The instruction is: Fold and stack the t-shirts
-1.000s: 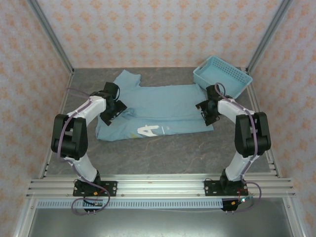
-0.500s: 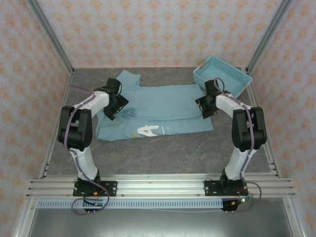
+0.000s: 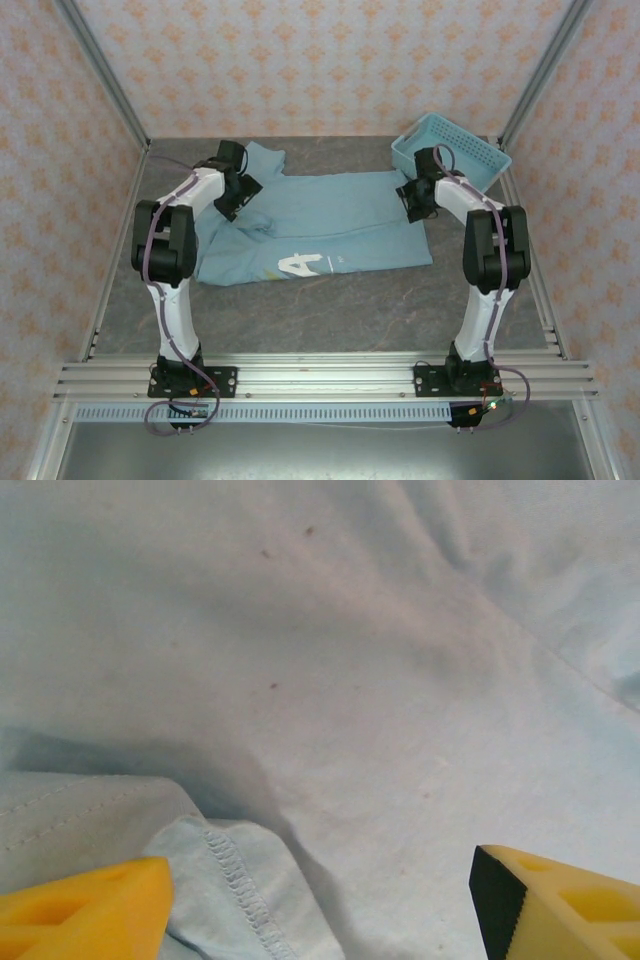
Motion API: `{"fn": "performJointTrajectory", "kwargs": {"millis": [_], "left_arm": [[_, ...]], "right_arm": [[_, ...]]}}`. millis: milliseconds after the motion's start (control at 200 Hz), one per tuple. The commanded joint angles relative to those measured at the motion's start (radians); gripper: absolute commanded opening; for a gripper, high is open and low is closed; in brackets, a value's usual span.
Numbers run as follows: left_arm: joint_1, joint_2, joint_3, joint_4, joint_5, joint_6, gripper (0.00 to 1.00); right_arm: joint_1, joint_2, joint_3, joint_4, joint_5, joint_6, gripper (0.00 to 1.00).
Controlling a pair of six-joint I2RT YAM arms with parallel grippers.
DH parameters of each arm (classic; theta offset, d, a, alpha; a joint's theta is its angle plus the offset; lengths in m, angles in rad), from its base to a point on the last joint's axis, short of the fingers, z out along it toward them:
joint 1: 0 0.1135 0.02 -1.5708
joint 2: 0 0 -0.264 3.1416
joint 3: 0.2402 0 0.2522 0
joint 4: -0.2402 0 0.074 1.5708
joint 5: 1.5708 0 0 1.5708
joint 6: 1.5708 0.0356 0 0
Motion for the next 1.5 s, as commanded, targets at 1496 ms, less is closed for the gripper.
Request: {"fn": "performJointTrajectory", "kwargs": {"millis": [1496], "left_arm": [[0.0,-0.007,0.097,-0.075,0.004,-0.038,0.71]], "right_arm": [[0.077,-0.327,-0.191,-0.104,-0.053,-0.141,0.66]]}}
